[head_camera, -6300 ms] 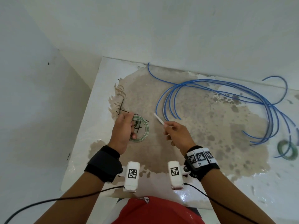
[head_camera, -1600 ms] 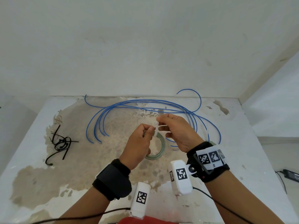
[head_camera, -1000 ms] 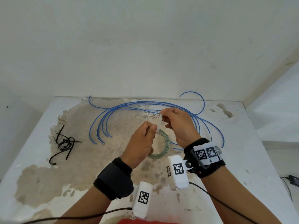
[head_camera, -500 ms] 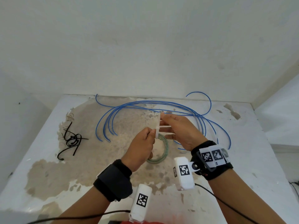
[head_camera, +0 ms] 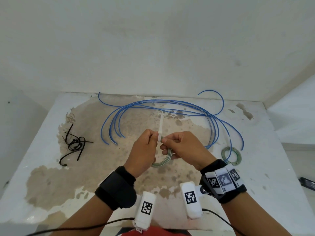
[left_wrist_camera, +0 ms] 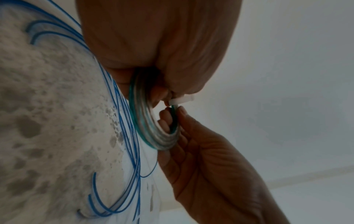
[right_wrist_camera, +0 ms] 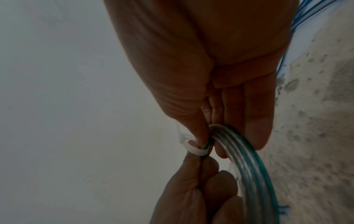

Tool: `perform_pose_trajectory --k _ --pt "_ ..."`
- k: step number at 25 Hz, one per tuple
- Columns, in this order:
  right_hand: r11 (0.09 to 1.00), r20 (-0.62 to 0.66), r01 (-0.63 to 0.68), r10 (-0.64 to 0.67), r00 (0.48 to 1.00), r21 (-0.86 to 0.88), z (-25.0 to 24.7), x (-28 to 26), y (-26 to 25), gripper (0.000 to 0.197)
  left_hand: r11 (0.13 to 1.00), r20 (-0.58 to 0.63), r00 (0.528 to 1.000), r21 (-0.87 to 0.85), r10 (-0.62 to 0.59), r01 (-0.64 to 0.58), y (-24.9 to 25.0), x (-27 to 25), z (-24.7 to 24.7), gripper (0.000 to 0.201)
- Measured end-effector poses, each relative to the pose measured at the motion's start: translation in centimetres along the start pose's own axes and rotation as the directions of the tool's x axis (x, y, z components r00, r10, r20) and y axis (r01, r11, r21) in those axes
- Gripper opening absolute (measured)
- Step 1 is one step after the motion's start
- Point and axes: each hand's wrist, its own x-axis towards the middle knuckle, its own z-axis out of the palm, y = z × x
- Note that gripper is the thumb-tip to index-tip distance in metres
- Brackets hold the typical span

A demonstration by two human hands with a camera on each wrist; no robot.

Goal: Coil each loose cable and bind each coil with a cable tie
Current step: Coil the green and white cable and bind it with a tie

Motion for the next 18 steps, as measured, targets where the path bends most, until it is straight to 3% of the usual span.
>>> perform_pose_trajectory --k 3,11,16,18 --pt "1.0 0.005 -0.012 0.012 1.0 -0.006 0.9 0.1 -0.7 0.02 1.0 0.013 1.0 -0.001 0.013 -0.013 0.0 0.4 -1.4 0.028" --pt "0.997 -0.123 0.078 -0.079 0.989 -0.013 4.4 0.8 -0.8 0.013 0.997 0.066 0.996 0.047 0.059 -0.062 -0.6 1.8 -4.5 0.028" --pt "0.996 0.02 -0.035 0.033 0.999 0.077 4.3 0.5 -1.5 0.022 1.0 0.092 0.995 -0.002 0.027 -0.027 -0.3 2.4 -5.9 0.03" --pt "0.996 0.015 -0.039 0.038 0.999 0.082 4.1 0.7 -1.4 0.019 0.999 0.098 0.995 -0.005 0.032 -0.032 -0.3 2.6 -5.9 0.031"
